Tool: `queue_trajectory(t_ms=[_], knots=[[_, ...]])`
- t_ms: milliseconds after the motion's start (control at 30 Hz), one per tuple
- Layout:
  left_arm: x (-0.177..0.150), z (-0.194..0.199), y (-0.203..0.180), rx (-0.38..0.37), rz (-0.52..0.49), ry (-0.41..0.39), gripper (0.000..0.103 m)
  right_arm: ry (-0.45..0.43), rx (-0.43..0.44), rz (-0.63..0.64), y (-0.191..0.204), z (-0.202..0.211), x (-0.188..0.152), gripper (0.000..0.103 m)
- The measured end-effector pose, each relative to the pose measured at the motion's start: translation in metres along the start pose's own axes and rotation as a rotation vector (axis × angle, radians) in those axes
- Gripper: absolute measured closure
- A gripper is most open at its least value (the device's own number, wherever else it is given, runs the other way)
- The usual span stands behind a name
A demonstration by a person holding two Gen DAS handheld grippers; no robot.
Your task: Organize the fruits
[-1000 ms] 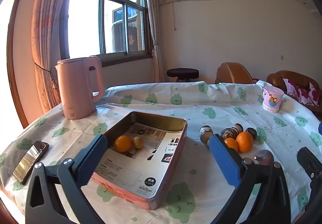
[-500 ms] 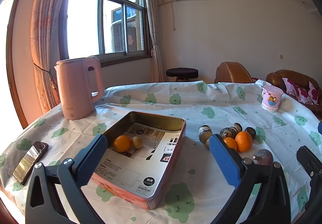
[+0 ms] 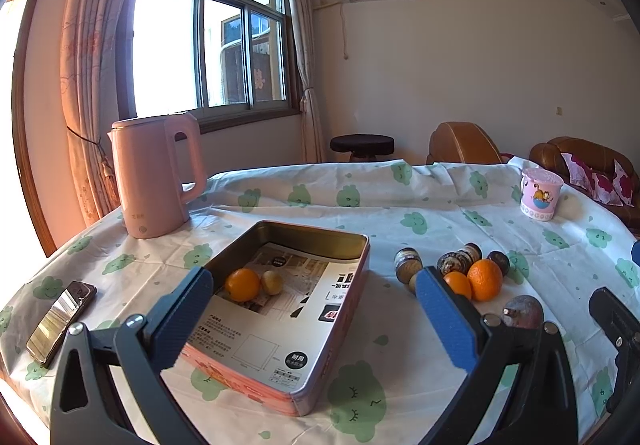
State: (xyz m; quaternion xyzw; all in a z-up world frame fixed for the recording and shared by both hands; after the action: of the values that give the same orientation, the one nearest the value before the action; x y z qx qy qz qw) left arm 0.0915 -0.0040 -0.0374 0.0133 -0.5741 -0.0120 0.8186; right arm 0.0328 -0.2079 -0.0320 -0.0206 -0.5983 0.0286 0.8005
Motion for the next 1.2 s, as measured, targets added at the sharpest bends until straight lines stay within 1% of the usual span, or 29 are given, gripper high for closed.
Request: queue_trajectory(t_ms=[900, 1200], knots=[[-0.0001, -0.0004, -0.0008, -0.001, -0.005, -0.001, 0.000, 0.004, 0.001, -0.001, -0.0005, -0.0005, -0.0001, 0.001], [-0.0004, -0.0003, -0.0006, -0.001, -0.008, 0.001, 0.000, 0.019, 0.003, -0.003, -0.0046, -0.0054, -0.0065, 0.001]])
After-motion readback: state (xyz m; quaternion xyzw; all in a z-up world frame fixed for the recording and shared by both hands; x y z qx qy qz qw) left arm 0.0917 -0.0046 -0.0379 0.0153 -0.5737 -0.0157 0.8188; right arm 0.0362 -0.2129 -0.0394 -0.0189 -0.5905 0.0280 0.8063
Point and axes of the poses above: each gripper's, at about its wrist camera, not at the fingertips, and z roughly against the way its jaws point, y to its left, x to its top, the point moved 10 cm from there along -z, roughly the way its jaws point, and after that the axes turned 2 degrees about -y, right-handed, at the moved point
